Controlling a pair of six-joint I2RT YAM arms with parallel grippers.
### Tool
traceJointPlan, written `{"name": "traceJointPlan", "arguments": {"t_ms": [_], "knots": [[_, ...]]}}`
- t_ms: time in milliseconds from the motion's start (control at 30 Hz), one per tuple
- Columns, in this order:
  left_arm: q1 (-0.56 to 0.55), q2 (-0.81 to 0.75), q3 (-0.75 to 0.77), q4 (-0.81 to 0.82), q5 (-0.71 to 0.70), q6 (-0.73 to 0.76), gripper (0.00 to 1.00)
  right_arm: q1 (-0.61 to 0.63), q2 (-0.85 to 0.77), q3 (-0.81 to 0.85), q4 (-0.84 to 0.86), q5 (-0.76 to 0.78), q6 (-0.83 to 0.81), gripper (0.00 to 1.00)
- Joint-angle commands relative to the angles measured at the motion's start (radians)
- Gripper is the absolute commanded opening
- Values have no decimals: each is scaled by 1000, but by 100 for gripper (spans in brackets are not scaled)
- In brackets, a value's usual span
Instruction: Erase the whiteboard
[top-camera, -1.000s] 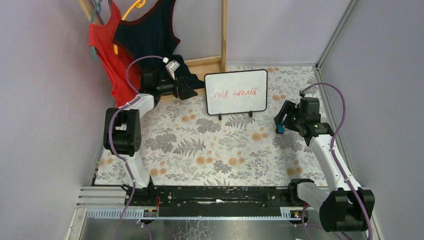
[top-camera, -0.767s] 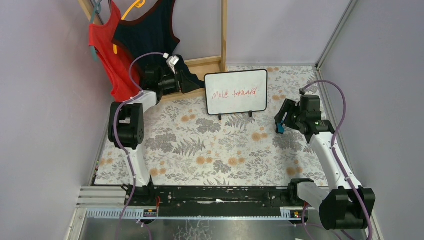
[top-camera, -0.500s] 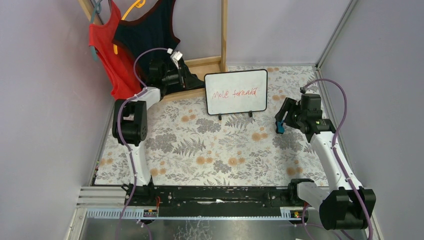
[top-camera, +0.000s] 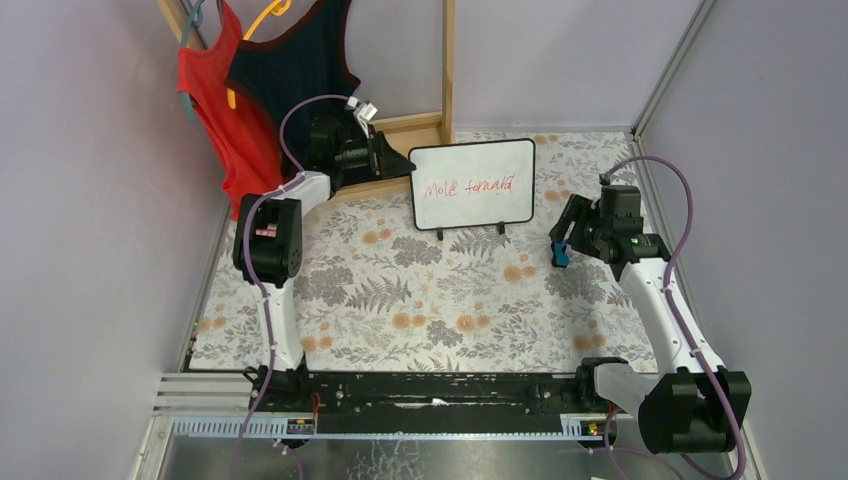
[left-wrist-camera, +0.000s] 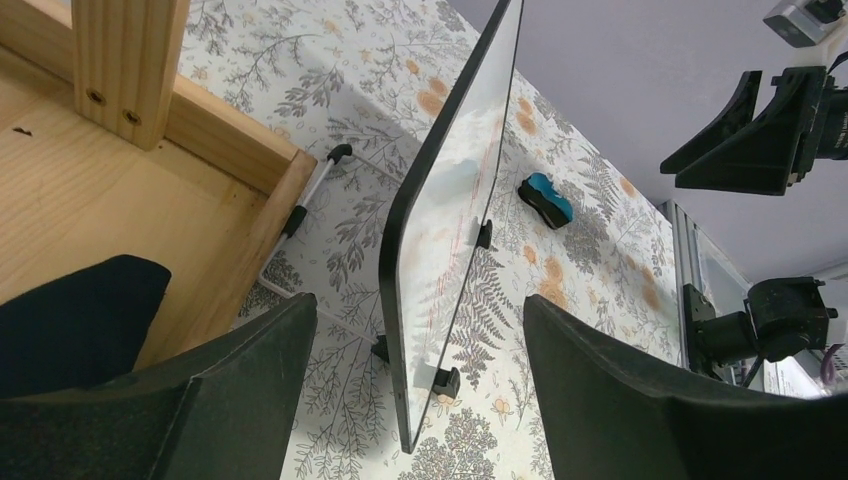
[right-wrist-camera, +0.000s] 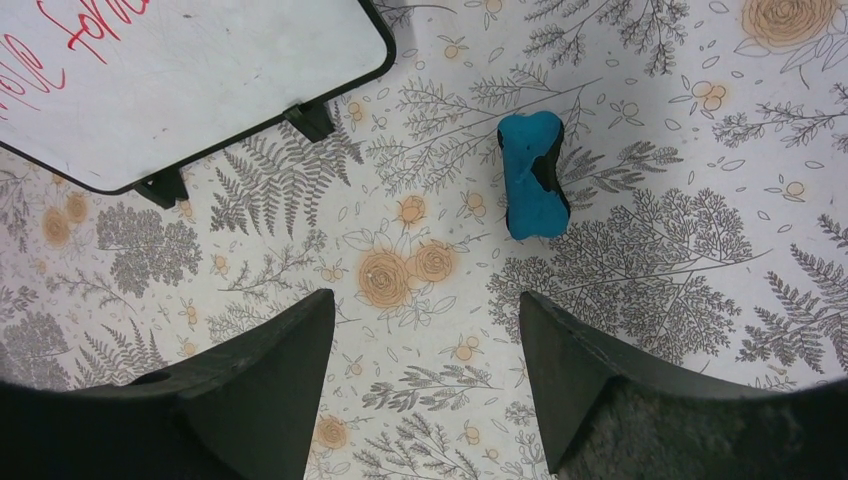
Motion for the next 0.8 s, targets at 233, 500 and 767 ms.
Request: {"name": "traceJointPlan", "arguments": {"t_ms": [233,500,767], "knots": [[-36,27,46,-13,6,19,71,3,14,50,8,19,7,75],[-51,43,64,-19,6,15,67,3,11,35,9,15,10,75],[-59,66,86,-29,5,15,58,3,6,27,10,15,13,75]]}}
